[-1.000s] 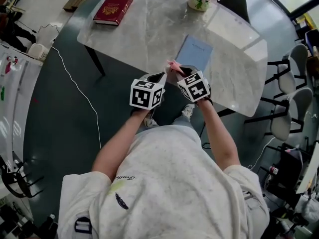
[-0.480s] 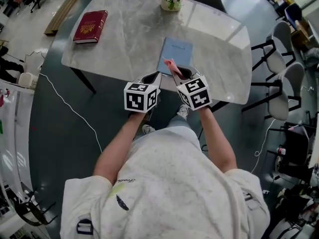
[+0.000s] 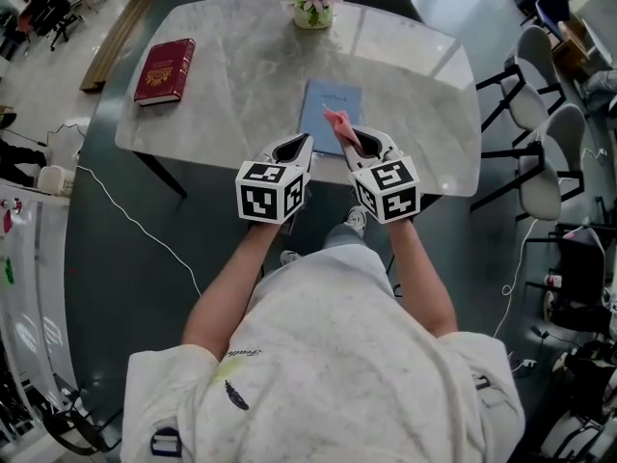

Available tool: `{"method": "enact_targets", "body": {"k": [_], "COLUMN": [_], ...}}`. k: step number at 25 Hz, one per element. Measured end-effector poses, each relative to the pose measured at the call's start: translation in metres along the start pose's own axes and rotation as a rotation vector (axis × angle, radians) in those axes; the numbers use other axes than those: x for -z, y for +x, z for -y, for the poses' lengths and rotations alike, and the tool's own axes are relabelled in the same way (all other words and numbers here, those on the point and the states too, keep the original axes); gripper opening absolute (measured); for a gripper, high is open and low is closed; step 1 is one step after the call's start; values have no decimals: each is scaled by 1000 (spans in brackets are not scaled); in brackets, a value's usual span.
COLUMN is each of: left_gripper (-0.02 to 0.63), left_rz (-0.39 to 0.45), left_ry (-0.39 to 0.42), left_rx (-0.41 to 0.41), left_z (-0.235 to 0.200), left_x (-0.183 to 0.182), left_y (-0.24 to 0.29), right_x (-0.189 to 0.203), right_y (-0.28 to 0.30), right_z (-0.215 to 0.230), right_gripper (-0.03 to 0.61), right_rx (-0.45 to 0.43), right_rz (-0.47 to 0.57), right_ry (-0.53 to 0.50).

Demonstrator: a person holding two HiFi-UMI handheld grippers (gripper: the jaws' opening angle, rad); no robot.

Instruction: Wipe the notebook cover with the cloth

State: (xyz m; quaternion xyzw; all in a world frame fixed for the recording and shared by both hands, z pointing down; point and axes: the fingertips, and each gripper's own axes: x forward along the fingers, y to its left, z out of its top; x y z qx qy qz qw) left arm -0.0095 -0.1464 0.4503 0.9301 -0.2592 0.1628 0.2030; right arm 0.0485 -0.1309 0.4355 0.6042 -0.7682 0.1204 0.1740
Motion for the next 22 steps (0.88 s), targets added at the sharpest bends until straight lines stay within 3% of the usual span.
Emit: {"method": "enact_targets", "body": {"k": [22], "left_gripper": [6], "left_rz": [-16], "left_ry": [-14], "left_rx": [-36], "left_z": [-10], "left_x": [7], "left_y": [-2], "right_x": [2], "right_y": [8], "right_z": [-7], "right_gripper": [14], "right_rx": [-48], "right_rz": [9], "right_ry": [23]}}
